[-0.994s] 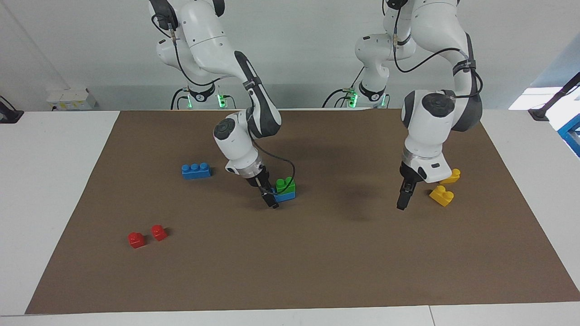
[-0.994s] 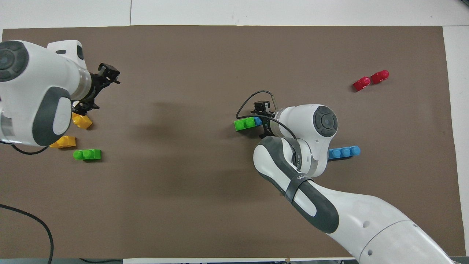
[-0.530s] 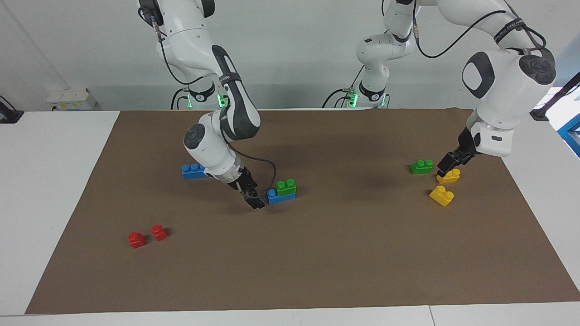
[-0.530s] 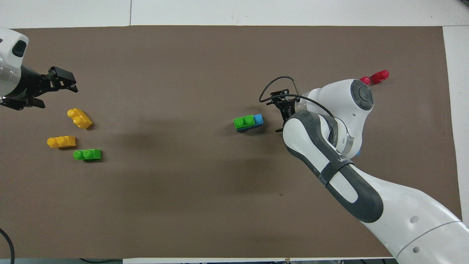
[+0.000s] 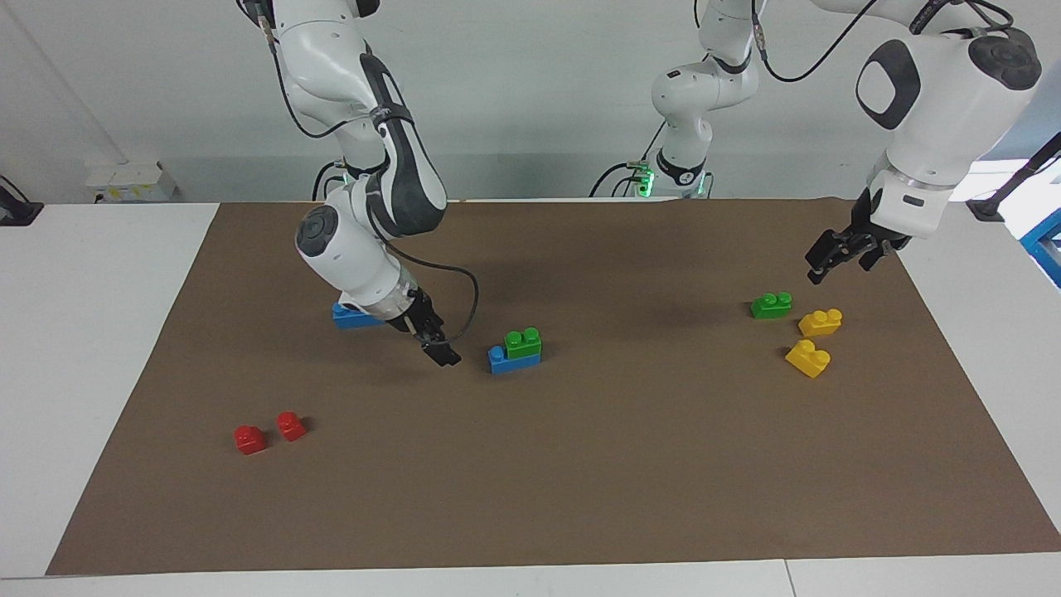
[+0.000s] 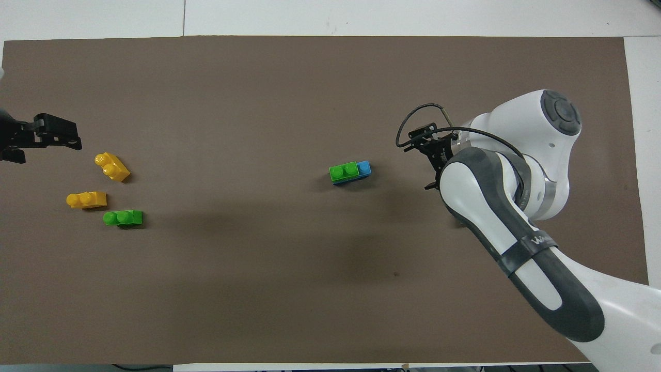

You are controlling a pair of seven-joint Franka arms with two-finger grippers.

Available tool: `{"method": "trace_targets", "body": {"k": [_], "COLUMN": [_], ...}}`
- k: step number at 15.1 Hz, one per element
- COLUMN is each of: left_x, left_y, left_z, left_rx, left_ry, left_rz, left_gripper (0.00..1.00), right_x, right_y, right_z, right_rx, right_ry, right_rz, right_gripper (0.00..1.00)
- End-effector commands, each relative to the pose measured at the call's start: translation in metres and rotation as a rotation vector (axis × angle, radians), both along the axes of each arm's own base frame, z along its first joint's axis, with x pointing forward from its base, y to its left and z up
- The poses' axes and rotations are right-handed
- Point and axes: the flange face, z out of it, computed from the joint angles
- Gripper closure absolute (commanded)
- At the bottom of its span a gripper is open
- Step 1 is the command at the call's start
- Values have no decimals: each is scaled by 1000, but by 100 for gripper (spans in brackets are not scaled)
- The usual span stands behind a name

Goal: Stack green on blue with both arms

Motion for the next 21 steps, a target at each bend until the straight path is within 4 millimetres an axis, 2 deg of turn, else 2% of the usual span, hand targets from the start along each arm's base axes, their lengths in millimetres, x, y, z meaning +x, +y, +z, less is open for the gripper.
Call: {"method": "trace_targets", "body": {"k": [1, 3, 6, 9, 11, 13, 16, 20, 21], "left_x": [-20, -26, -29, -33, -35, -30, -30, -30, -30], "left_y": [2, 3, 4, -4, -13, -18, -24, -25, -26], "left_z": [23, 31, 31, 29, 23, 24, 49, 53, 55], "left_rx": [-5, -3, -8, -14, -14, -14, -61, -60, -62], "left_ry": [0, -4, 12, 51, 75, 74, 82, 91, 71], "left_rz": [3, 41, 51, 24, 7, 0, -2, -8, -12], "left_gripper": [0, 0, 0, 0, 0, 0, 0, 0, 0], "right_x": [-7, -10, -13, -22, -31, -45, -66, -77, -81], "right_y": [-37, -63, -87, -109, -132, -148, -153, -150, -150], "right_z": [35, 48, 67, 86, 108, 140, 187, 250, 259], "right_rx": [-15, -6, -63, -108, -130, -170, -183, -252, -253], "right_ry": [-20, -26, -31, -46, -55, -92, -155, -150, -140], "right_rz": [154, 218, 329, 464, 518, 574, 633, 801, 832], "right_gripper": [1, 1, 1, 1, 1, 1, 1, 1, 1]}}
